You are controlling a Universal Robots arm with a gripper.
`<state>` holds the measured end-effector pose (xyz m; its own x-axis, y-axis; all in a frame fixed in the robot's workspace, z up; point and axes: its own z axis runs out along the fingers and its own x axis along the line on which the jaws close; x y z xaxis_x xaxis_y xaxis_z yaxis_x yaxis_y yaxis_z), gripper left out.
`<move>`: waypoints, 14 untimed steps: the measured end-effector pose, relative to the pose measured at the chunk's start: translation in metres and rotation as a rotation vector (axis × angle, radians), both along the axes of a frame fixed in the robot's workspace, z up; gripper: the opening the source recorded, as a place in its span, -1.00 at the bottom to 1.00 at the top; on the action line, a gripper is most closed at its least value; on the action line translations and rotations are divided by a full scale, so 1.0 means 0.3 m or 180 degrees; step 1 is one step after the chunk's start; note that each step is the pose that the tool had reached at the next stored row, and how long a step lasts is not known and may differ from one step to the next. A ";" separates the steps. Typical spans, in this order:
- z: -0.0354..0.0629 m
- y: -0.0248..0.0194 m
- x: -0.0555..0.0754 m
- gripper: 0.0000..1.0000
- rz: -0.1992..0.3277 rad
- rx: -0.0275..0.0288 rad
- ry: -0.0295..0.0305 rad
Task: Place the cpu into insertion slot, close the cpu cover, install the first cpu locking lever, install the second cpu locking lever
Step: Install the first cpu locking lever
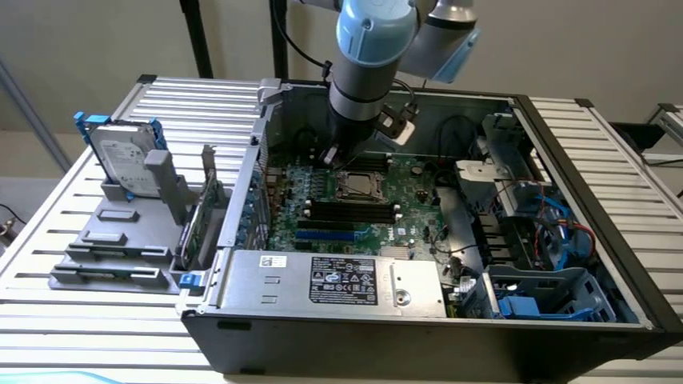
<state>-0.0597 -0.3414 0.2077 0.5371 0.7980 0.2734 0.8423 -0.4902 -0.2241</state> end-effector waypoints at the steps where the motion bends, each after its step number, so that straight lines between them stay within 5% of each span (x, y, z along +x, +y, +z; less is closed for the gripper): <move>1: -0.001 0.001 0.000 -0.79 0.0000 -0.0005 0.0000; 5: -0.004 0.005 0.004 -0.79 0.0000 -0.0025 0.0000; 14: -0.013 0.018 0.037 -0.79 0.0000 -0.0031 0.0001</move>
